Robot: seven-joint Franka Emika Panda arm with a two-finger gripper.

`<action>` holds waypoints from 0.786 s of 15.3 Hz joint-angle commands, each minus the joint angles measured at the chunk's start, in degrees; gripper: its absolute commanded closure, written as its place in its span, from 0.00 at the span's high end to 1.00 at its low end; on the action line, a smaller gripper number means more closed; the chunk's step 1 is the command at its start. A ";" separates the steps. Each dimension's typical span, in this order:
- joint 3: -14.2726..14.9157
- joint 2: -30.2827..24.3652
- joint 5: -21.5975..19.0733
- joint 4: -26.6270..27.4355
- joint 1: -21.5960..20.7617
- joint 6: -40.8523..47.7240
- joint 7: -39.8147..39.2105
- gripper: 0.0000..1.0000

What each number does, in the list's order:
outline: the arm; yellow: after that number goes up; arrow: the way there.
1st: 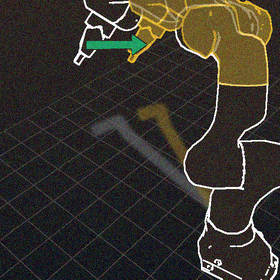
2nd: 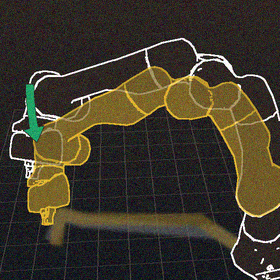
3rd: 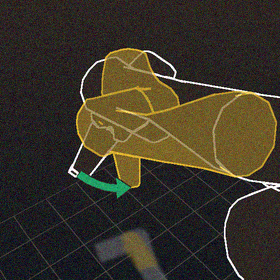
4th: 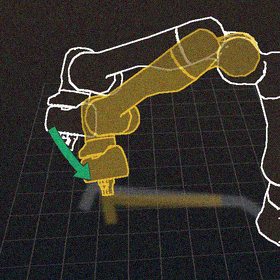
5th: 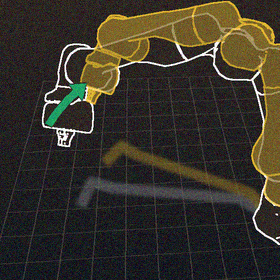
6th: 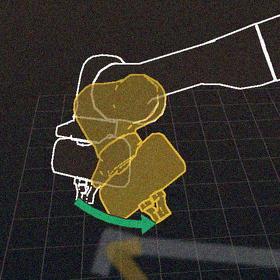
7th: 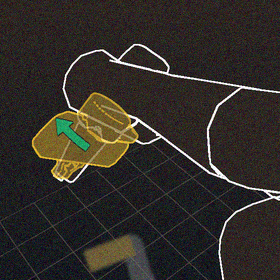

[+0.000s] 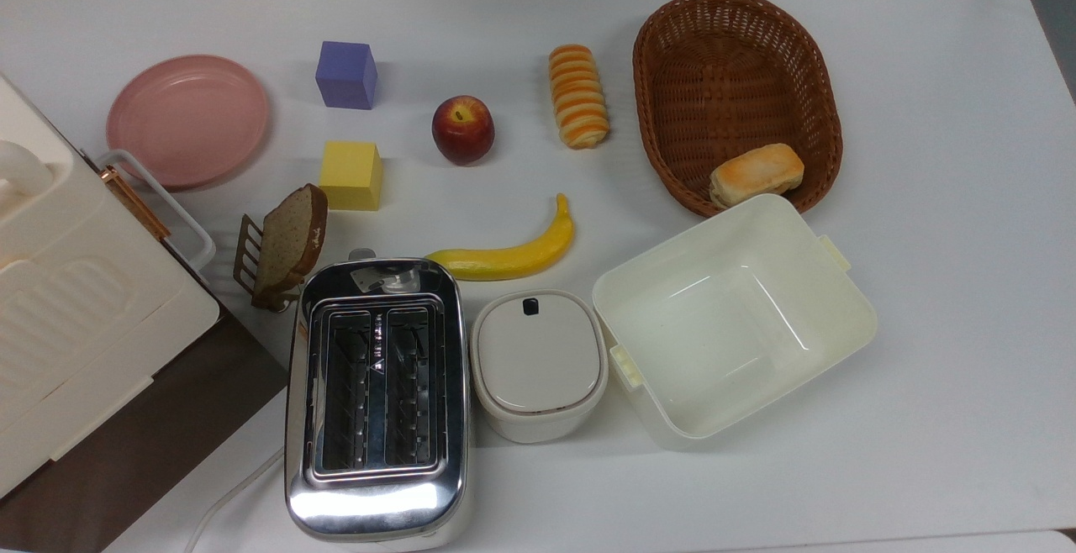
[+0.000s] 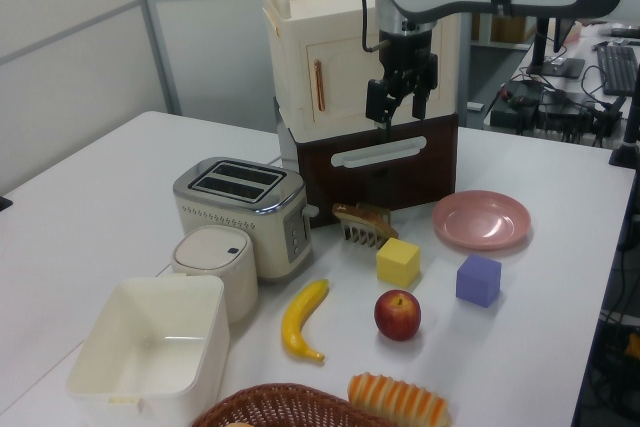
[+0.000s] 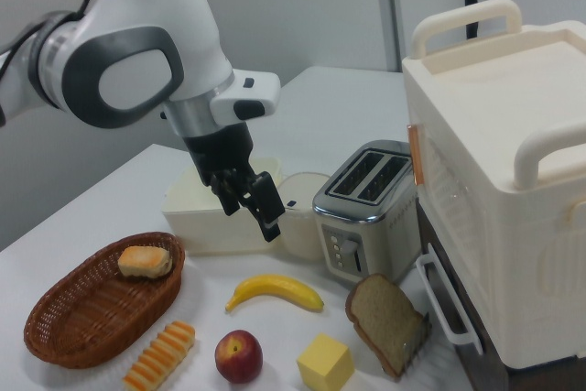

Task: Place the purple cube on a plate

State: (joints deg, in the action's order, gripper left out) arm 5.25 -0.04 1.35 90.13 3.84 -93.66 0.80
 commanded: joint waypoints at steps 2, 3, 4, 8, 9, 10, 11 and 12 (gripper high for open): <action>0.29 0.74 -1.26 -3.47 0.03 4.71 -2.10 1.00; 0.21 1.26 -1.17 -3.29 -0.15 4.62 -3.07 1.00; 0.20 1.79 -1.52 -3.47 -0.15 4.54 -2.99 1.00; 0.29 1.71 -1.61 -3.38 0.20 4.80 -3.08 1.00; 0.38 1.62 -1.61 -3.29 0.29 4.80 -3.08 1.00; 0.29 1.62 -1.61 -3.29 0.29 4.89 -3.08 1.00; 0.38 1.62 -1.61 -3.29 0.20 4.97 -3.17 1.00; 0.38 1.53 -1.61 -3.29 0.29 4.98 -3.17 1.00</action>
State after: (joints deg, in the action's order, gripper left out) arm 5.22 1.85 1.21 87.47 4.02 -90.29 -0.84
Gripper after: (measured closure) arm 0.000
